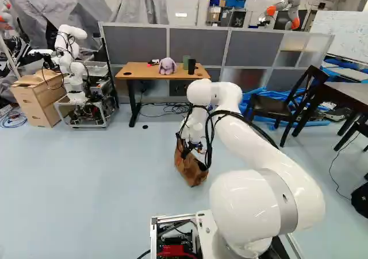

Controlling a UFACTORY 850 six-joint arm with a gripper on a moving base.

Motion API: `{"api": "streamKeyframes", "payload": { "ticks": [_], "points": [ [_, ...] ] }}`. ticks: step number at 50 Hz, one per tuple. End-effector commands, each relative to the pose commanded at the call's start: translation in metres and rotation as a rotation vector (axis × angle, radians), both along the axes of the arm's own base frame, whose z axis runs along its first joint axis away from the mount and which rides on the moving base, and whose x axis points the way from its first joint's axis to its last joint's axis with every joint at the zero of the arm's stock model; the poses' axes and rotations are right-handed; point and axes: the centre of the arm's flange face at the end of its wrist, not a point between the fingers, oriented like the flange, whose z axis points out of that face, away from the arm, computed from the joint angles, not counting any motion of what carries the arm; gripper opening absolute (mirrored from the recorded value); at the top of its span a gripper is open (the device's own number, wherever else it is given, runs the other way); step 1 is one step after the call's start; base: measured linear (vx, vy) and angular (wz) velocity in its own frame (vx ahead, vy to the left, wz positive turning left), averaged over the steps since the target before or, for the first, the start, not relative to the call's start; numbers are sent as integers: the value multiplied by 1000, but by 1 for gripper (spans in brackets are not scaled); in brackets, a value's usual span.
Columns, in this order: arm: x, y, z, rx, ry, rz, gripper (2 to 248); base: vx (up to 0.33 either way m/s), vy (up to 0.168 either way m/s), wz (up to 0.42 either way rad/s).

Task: Pick up the bag on the ground and place it on the table

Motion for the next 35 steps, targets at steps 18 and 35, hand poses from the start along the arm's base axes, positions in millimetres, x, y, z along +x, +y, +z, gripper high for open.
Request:
{"api": "streamKeyframes", "payload": {
  "ticks": [18,35],
  "points": [
    [0,0,-27,0,5,0,247,0,0,0],
    [0,0,-53,0,7,0,247,0,0,0]
  ]
}}
